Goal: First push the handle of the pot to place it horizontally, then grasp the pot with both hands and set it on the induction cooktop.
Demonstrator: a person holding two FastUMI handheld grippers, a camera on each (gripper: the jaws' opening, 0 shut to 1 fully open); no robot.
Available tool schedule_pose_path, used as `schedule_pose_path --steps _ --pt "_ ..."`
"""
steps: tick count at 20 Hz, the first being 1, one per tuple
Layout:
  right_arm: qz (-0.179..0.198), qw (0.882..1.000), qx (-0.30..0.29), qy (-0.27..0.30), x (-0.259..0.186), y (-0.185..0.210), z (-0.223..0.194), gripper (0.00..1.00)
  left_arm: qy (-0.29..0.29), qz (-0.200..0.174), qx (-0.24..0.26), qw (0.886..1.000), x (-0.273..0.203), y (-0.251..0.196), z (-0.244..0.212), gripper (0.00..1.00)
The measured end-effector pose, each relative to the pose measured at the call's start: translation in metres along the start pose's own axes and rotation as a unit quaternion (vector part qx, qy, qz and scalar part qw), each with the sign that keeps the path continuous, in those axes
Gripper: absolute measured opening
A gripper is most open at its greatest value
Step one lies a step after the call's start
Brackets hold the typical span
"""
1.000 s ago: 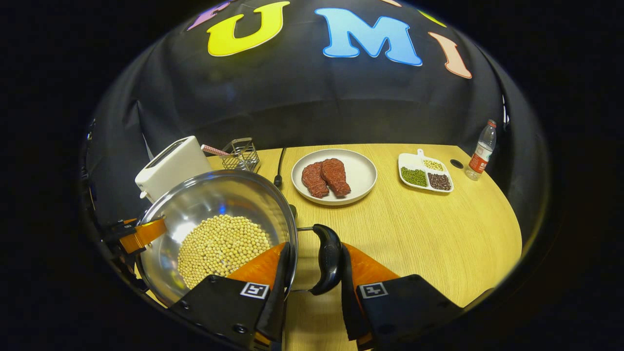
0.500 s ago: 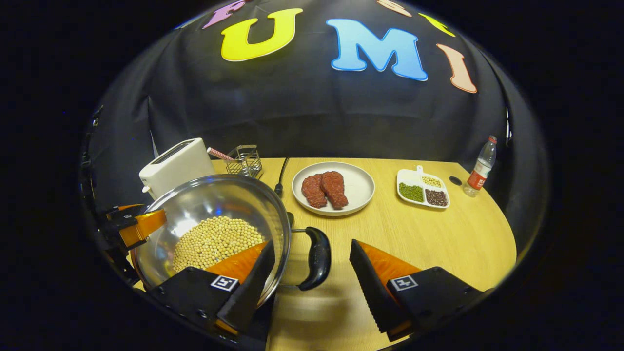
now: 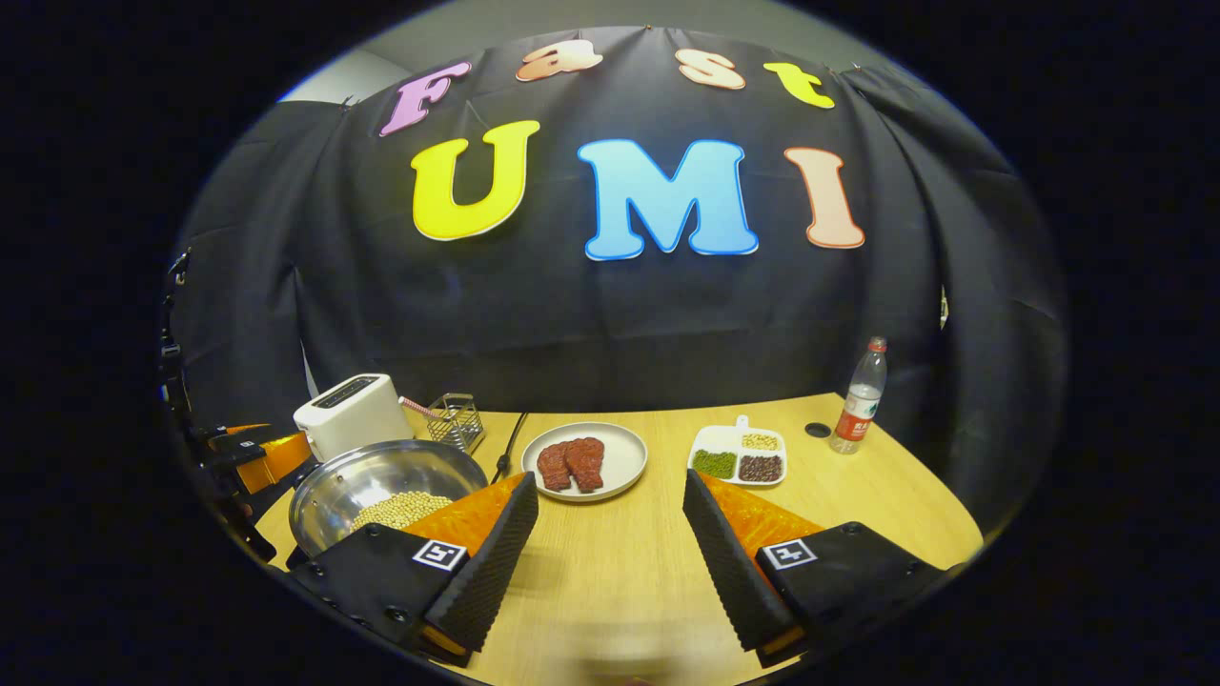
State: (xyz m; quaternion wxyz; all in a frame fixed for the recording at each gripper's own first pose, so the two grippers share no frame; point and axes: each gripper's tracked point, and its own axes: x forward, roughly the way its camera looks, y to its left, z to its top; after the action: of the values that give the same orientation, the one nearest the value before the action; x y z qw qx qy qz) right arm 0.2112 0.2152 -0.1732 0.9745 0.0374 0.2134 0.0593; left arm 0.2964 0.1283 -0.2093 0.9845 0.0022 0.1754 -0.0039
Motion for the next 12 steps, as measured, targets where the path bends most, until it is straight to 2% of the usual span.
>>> schedule_pose_path --steps 1,2,3,4,7,8,9,10,12 --pt "-0.002 1.0 -0.004 -0.011 -0.012 -0.011 0.007 0.97 -0.007 -0.002 -0.001 1.0 -0.015 -0.013 0.008 0.89" --pt "-0.001 1.0 -0.007 -0.024 -0.024 -0.021 0.012 0.97 -0.017 -0.005 -0.002 1.0 -0.027 -0.027 0.018 0.94" --pt "-0.002 0.999 -0.01 -0.036 -0.036 -0.032 0.018 0.97 -0.029 -0.009 -0.001 1.0 -0.039 -0.042 0.026 0.94" --pt "-0.002 0.999 -0.015 -0.047 -0.049 -0.042 0.023 0.97 -0.041 -0.013 0.0 0.999 -0.052 -0.058 0.037 0.89" --pt "0.001 0.997 -0.018 -0.072 -0.086 -0.07 0.032 0.97 -0.072 -0.019 -0.001 0.997 -0.097 -0.095 0.059 0.94" --pt "0.003 0.997 -0.015 -0.082 -0.098 -0.08 0.034 0.96 -0.083 -0.022 -0.005 0.996 -0.116 -0.111 0.067 0.89" --pt "0.002 0.996 -0.013 -0.091 -0.11 -0.089 0.036 0.96 -0.092 -0.022 -0.008 0.995 -0.131 -0.124 0.07 0.91" --pt "0.003 0.995 -0.013 -0.096 -0.123 -0.099 0.035 0.93 -0.1 -0.022 -0.011 0.995 -0.148 -0.133 0.074 0.88" --pt "0.005 0.994 -0.012 -0.106 -0.146 -0.115 0.036 0.96 -0.11 -0.024 -0.009 0.994 -0.179 -0.153 0.076 0.9"
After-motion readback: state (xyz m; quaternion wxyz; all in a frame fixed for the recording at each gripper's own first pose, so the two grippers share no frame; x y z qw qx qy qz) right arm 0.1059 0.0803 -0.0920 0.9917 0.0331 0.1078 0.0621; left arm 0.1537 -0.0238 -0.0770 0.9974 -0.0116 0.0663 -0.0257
